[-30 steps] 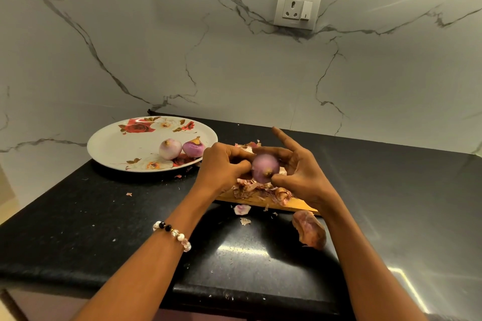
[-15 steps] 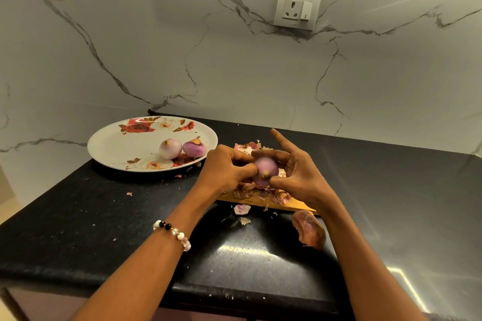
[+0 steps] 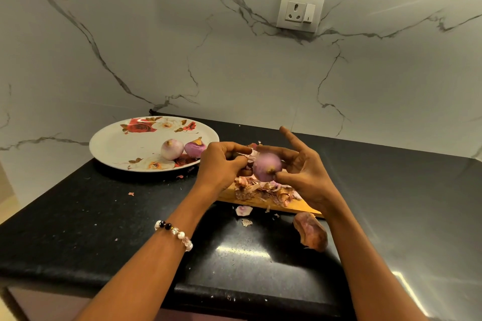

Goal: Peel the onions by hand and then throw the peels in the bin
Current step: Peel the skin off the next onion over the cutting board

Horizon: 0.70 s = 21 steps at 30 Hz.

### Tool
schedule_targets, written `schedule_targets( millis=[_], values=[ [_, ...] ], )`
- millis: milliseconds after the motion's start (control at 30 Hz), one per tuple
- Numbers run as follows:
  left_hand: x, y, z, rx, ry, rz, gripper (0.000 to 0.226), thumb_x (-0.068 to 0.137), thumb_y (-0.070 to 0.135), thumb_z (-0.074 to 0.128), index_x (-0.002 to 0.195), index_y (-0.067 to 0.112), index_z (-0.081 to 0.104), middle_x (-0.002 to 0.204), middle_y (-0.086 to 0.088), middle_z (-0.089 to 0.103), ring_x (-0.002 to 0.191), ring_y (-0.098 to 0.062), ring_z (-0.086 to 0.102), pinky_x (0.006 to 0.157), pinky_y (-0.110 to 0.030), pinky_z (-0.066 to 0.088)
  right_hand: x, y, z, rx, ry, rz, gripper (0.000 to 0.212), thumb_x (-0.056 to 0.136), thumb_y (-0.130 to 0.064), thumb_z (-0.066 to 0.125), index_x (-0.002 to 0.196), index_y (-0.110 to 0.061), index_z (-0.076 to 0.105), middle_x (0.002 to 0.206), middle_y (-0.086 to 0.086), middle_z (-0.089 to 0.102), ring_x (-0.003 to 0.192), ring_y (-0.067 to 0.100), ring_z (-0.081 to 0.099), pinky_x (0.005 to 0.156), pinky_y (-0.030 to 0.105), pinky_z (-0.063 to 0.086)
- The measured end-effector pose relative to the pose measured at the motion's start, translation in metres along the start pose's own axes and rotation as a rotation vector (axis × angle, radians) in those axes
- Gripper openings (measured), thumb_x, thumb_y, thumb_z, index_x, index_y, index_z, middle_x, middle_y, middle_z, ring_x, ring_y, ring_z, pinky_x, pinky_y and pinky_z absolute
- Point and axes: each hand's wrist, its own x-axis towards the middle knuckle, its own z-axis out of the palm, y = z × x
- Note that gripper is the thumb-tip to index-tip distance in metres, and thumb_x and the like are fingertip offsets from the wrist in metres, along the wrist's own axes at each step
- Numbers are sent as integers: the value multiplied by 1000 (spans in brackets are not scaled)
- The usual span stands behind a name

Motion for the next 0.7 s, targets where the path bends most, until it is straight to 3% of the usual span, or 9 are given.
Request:
schedule_targets(
  millis=[167, 267, 400, 700],
  values=[
    [0, 4, -1, -73, -2, 29, 14, 92, 14, 60, 102, 12, 70, 94, -7, 72, 81, -15, 71, 75, -34, 60, 1, 1, 0, 16, 23, 6, 98, 77, 25, 61, 154, -11, 15, 125, 9, 65, 113, 24, 65, 93, 38, 55],
    [0, 5, -1, -18, -79, 80, 25, 84, 26, 67, 106, 12, 70, 95, -4, 72, 84, -15, 71, 77, -35, 59, 0, 1, -1, 22, 30, 6, 98, 77, 25, 62, 155, -10, 14, 125, 10, 66, 113, 25, 65, 94, 41, 54],
    [-4, 2, 1, 172, -73, 205, 26, 74, 18, 79, 99, 14, 75, 91, 2, 73, 82, -5, 68, 76, -16, 55, 0, 1, 1, -3, 13, 13, 100, 76, 20, 64, 155, -12, 13, 127, 11, 64, 115, 25, 64, 98, 47, 52],
    [-2, 3, 0, 107, -28, 112, 13, 82, 11, 72, 95, 12, 70, 80, -4, 71, 65, -11, 67, 63, -21, 57, 1, 3, 0, 149, 15, -6, 98, 77, 25, 62, 155, -11, 15, 124, 13, 66, 116, 28, 63, 93, 38, 55]
  ],
)
